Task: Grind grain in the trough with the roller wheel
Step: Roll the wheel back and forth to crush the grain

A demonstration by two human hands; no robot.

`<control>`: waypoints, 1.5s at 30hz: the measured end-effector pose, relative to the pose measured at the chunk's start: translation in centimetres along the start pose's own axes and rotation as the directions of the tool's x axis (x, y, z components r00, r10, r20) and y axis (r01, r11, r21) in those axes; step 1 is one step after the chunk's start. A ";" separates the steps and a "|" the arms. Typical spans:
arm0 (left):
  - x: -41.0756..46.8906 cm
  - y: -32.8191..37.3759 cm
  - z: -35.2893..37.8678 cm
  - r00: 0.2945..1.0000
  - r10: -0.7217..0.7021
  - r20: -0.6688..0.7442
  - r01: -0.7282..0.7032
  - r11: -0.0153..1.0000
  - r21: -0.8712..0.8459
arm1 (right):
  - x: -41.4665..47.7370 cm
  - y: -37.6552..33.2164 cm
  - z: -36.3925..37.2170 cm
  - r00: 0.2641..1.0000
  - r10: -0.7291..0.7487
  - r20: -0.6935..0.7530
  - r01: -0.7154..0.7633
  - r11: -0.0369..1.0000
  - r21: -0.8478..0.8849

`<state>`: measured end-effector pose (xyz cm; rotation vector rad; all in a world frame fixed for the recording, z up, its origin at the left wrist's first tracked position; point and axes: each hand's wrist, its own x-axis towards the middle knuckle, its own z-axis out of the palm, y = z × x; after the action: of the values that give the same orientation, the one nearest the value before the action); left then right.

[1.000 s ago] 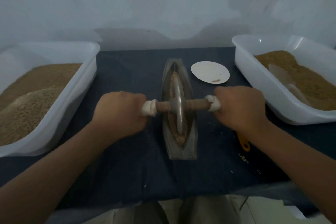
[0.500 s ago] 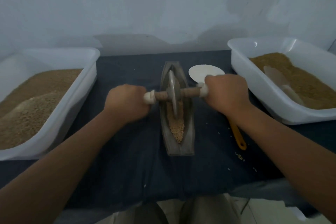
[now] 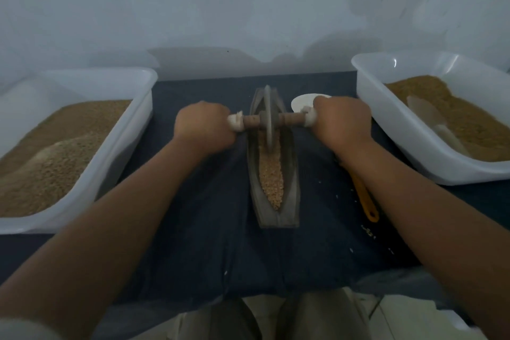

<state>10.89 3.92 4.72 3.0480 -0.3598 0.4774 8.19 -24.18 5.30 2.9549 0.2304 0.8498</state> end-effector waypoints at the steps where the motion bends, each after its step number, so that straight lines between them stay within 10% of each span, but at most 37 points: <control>1: -1.7 -0.2 0.1 1.000 0.008 0.006 -0.008 1.000 0.014 | -1.0 0.2 -0.4 1.000 -0.019 -0.001 0.019 1.000 -0.023; 7: -10.6 -1.6 -0.4 0.961 0.195 -0.194 -0.202 0.979 -0.017 | -7.6 1.1 -1.7 0.981 -0.169 -0.094 0.176 0.982 0.070; 15: 0.0 -0.2 0.5 0.999 -0.026 -0.034 0.026 1.000 -0.012 | -0.1 0.2 0.9 0.999 0.036 0.001 -0.036 0.998 -0.053; 24: -11.0 -1.6 -0.9 0.960 0.202 -0.196 -0.218 0.973 -0.068 | -7.7 1.4 -1.6 0.973 -0.195 -0.127 0.203 0.978 0.053; 35: -0.3 0.2 -1.3 0.999 0.044 0.013 -0.044 0.997 0.056 | -1.5 0.3 0.8 0.996 0.060 0.064 -0.058 0.998 -0.029; 41: -10.2 -0.9 -0.9 0.958 0.163 -0.234 -0.175 0.984 -0.033 | -7.8 1.7 -0.4 0.976 -0.166 -0.138 0.181 0.978 0.103; 45: -7.1 -0.6 -0.1 0.971 0.121 -0.206 -0.119 0.993 0.021 | -5.3 1.3 1.0 0.989 -0.072 -0.127 0.072 0.997 -0.001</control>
<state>4.38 6.06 2.65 2.9577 -0.5335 0.7970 4.48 -26.27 1.78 2.8785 0.3430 1.0300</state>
